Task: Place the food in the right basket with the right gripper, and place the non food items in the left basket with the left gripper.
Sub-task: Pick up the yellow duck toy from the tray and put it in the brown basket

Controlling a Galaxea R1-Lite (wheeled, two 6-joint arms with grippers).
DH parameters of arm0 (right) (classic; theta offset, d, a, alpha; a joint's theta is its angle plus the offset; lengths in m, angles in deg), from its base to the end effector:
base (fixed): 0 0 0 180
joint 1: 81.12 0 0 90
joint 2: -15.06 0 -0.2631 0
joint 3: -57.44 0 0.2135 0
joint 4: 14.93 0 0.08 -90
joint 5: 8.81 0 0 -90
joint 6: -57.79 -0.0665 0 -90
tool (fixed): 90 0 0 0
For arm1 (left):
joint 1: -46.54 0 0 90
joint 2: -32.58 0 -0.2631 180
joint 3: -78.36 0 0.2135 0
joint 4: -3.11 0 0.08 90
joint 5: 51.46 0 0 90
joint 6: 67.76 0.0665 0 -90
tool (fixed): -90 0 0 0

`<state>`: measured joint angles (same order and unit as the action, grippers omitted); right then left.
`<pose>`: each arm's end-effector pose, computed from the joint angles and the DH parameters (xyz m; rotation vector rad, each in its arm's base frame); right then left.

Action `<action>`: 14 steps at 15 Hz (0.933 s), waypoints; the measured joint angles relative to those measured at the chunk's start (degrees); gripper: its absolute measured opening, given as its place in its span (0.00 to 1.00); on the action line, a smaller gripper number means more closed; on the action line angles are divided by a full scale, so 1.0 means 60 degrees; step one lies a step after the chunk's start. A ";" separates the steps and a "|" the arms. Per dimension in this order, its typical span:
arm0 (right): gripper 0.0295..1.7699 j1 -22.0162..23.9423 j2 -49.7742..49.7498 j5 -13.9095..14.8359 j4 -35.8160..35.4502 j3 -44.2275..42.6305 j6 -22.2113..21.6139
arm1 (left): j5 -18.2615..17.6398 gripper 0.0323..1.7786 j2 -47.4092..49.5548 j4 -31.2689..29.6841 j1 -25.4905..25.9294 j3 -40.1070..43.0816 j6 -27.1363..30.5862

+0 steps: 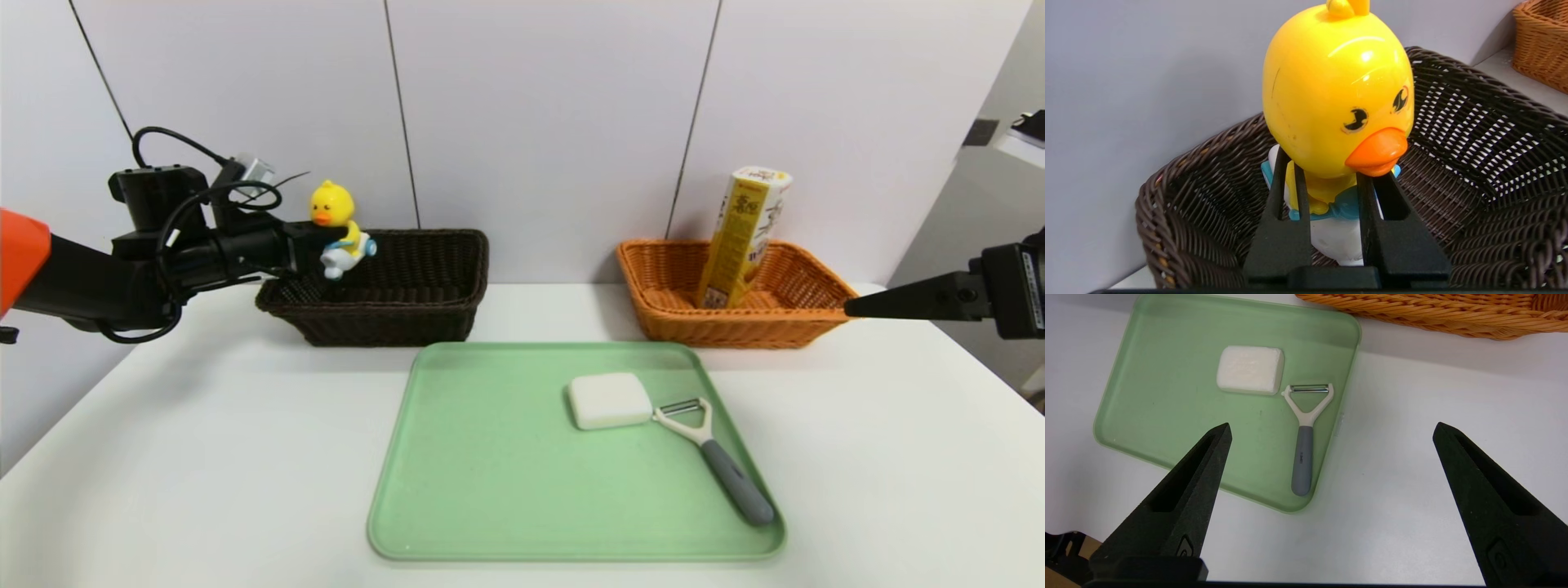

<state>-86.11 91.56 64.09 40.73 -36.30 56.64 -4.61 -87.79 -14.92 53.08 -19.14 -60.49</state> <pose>0.2523 0.0417 0.2299 0.0902 0.6746 0.3642 0.4600 0.0070 0.1332 0.0864 0.0373 -0.6424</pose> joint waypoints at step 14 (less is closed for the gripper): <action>0.96 0.0004 0.0033 0.0010 -0.0018 0.0124 0.0000 | -0.0018 0.18 -0.0500 0.0276 0.0041 -0.0018 0.0014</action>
<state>-86.08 91.76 64.16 40.62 -35.55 56.64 -4.72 -90.78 -13.26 53.32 -19.25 -60.40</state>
